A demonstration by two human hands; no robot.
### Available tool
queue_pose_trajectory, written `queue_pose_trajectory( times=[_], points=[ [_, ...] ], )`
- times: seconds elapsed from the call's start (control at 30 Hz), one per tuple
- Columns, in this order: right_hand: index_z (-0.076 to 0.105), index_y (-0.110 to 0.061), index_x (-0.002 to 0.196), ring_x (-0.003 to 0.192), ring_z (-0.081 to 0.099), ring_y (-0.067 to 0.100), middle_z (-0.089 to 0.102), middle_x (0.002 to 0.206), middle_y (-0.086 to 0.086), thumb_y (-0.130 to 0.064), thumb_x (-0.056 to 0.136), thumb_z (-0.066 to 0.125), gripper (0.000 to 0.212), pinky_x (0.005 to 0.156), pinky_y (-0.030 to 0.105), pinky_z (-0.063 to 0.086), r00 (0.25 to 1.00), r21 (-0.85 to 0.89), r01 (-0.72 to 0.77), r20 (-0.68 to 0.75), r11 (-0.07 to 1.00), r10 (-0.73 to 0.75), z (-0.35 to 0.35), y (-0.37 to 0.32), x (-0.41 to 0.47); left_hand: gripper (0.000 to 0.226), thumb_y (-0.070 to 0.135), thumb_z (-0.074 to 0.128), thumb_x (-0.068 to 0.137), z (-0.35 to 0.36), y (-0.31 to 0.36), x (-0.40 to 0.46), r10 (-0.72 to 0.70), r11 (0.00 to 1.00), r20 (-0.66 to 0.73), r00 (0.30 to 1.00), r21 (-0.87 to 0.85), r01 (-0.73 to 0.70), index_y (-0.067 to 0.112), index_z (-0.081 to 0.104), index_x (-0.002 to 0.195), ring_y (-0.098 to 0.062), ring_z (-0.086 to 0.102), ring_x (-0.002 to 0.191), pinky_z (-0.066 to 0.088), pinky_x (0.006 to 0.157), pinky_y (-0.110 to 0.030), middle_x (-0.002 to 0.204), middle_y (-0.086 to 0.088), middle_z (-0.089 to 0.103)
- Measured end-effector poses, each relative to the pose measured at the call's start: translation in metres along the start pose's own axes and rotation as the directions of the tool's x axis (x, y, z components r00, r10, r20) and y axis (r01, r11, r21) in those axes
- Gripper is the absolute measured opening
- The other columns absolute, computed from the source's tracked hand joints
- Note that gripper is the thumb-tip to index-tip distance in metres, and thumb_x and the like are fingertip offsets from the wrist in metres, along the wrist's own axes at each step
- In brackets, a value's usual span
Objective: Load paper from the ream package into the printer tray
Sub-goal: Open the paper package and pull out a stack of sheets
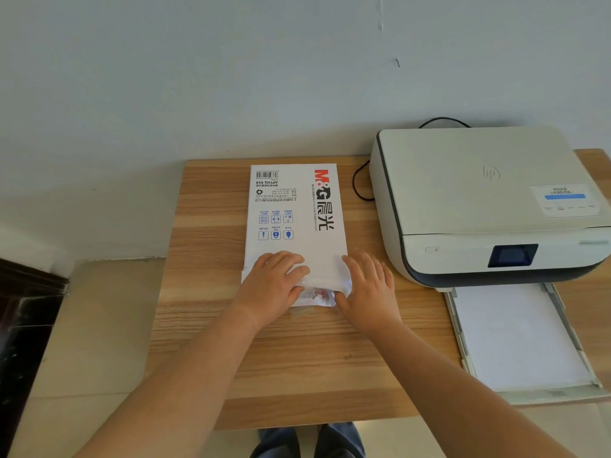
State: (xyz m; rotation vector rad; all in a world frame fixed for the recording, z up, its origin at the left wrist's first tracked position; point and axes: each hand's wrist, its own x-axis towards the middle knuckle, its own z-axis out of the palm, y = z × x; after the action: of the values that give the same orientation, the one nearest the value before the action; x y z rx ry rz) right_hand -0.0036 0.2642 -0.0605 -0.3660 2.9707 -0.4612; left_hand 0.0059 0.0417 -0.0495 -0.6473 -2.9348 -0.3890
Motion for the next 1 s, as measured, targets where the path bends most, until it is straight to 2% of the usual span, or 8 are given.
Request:
queue_pose_trajectory(
  times=[0.13,0.2,0.27,0.37,0.43,0.5,0.73,1.0],
  points=[
    [0.037,-0.025,0.14,0.14,0.028,0.026,0.033,0.151,0.003,-0.061,0.082,0.047,0.069,0.116,0.048,0.018,0.999,0.034,0.013,-0.031,0.999,-0.012,-0.002,-0.002,0.004,0.012,0.022,0.069,0.078,-0.004,0.003,-0.011,0.086,0.996,-0.042,0.995,0.006,-0.086,0.017,0.062,0.086,-0.024,0.054,0.112,0.044,0.093,-0.041,0.116,-0.004,0.06],
    [0.038,-0.025,0.14,0.14,0.028,0.026,0.033,0.151,0.003,-0.06,0.082,0.05,0.069,0.117,0.047,0.017,0.999,0.04,0.01,-0.035,0.999,-0.009,-0.002,-0.002,0.006,0.01,0.028,0.067,0.078,-0.002,0.005,-0.02,0.094,0.995,-0.027,0.995,0.03,-0.094,0.018,0.064,0.077,-0.025,0.051,0.118,0.039,0.098,-0.044,0.121,-0.005,0.059],
    [0.036,-0.026,0.141,0.14,0.027,0.025,0.032,0.152,0.002,-0.059,0.082,0.054,0.07,0.117,0.046,0.014,1.0,0.035,0.01,-0.027,0.999,-0.009,-0.002,-0.002,0.007,0.016,0.038,0.065,0.078,0.0,0.005,-0.027,0.033,0.997,0.014,0.999,0.074,-0.034,0.022,0.067,0.08,-0.027,0.043,0.127,0.031,0.105,-0.049,0.131,-0.006,0.056],
    [0.033,-0.027,0.142,0.141,0.024,0.023,0.029,0.152,0.001,-0.058,0.083,0.055,0.071,0.118,0.045,0.01,1.0,0.029,0.009,-0.016,1.0,-0.009,-0.004,-0.002,0.009,0.03,0.048,0.058,0.08,0.0,0.002,-0.03,-0.095,0.985,0.096,0.991,0.153,0.08,0.026,0.07,0.096,-0.029,0.038,0.135,0.021,0.11,-0.054,0.14,-0.005,0.05],
    [0.033,-0.027,0.142,0.142,0.024,0.023,0.029,0.153,0.0,-0.057,0.083,0.056,0.07,0.118,0.045,0.01,1.0,0.028,0.005,-0.012,1.0,-0.005,-0.005,-0.002,0.01,0.035,0.047,0.065,0.079,-0.002,0.002,-0.025,-0.178,0.971,0.141,0.974,0.185,0.15,0.026,0.069,0.106,-0.03,0.039,0.135,0.026,0.111,-0.057,0.141,-0.006,0.049],
    [0.033,-0.027,0.142,0.142,0.024,0.024,0.029,0.153,0.001,-0.055,0.083,0.057,0.07,0.118,0.046,0.011,1.0,0.032,-0.002,-0.016,0.999,0.003,-0.004,-0.002,0.011,0.037,0.047,0.07,0.076,-0.003,0.003,-0.018,-0.239,0.959,0.185,0.953,0.196,0.202,0.026,0.069,0.108,-0.031,0.043,0.133,0.03,0.108,-0.059,0.14,-0.006,0.052],
    [0.034,-0.026,0.14,0.139,0.028,0.021,0.033,0.148,-0.002,-0.053,0.083,0.059,0.068,0.117,0.047,0.016,0.999,0.043,-0.005,-0.041,0.999,0.007,-0.003,-0.001,0.017,0.033,0.04,0.058,0.089,0.003,0.002,-0.001,-0.279,0.953,0.232,0.932,0.182,0.24,0.022,0.067,0.115,-0.026,0.028,0.141,0.015,0.115,-0.052,0.149,-0.001,0.041],
    [0.033,-0.026,0.142,0.14,0.026,0.022,0.031,0.151,-0.001,-0.053,0.084,0.058,0.068,0.118,0.046,0.012,0.999,0.052,-0.006,-0.031,0.999,0.008,-0.003,0.0,0.017,0.028,0.034,0.068,0.082,0.007,0.0,0.004,-0.295,0.948,0.227,0.928,0.193,0.254,0.02,0.071,0.106,-0.026,0.039,0.133,0.019,0.113,-0.053,0.14,-0.001,0.05]
  ],
)
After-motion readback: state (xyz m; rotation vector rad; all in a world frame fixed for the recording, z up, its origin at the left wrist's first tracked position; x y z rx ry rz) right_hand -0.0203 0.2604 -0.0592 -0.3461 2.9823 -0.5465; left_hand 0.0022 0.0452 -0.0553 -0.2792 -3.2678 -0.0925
